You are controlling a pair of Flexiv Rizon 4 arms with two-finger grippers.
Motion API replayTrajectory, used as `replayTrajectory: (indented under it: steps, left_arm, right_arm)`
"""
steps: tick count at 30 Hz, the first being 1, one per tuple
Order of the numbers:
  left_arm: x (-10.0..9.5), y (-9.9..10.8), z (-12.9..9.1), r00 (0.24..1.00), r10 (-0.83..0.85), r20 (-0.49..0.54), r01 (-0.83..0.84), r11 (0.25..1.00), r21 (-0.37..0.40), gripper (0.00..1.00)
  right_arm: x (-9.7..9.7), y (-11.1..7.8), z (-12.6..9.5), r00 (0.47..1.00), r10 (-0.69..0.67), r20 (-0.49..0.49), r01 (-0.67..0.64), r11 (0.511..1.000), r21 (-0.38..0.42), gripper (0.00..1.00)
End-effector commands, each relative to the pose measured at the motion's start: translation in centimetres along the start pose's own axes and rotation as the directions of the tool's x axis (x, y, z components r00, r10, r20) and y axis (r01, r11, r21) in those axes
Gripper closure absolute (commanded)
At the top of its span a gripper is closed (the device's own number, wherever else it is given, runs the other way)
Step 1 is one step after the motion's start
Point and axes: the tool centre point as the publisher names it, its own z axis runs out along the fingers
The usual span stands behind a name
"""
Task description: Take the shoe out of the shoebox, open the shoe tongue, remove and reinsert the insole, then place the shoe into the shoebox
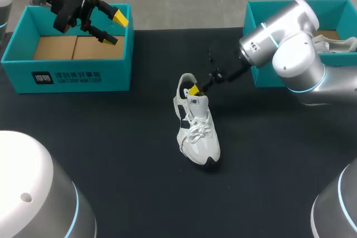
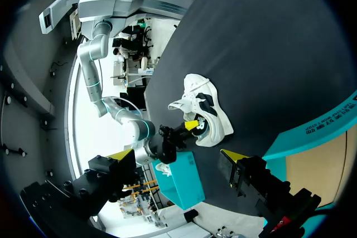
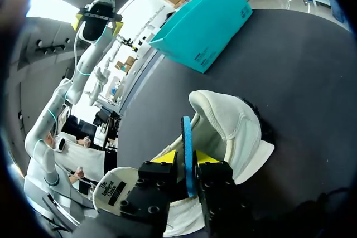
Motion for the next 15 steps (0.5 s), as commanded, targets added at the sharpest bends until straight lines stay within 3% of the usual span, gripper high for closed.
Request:
replayTrajectory:
  steps: [1,2,5,12,15]
  left_arm:
    - [0.0,0.0,-0.1,1.000,0.001,-0.002,-0.001,1.000,0.002,0.00]
    - [0.0,0.0,-0.1,1.000,0.001,-0.002,-0.001,1.000,0.002,0.00]
    - [0.0,0.0,-0.1,1.000,0.001,-0.002,-0.001,1.000,0.002,0.00]
    - [0.0,0.0,-0.1,1.000,0.001,-0.002,-0.001,1.000,0.002,0.00]
    - [0.0,0.0,-0.1,1.000,0.001,-0.002,-0.001,1.000,0.002,0.00]
  right_arm:
    - [0.8,0.4,-0.6,1.000,-0.017,0.023,0.017,1.000,0.016,0.45]
    - [0.9,0.5,-0.6,0.999,-0.022,0.026,0.021,1.000,0.018,0.33]
    - [1.2,0.7,-0.9,0.999,-0.038,0.038,0.037,0.999,0.027,0.20]
    - [2.0,1.2,-1.8,0.993,-0.077,0.089,0.072,0.996,0.059,0.00]
    - [2.2,1.5,-2.4,0.990,-0.080,0.112,0.074,0.996,0.058,0.00]
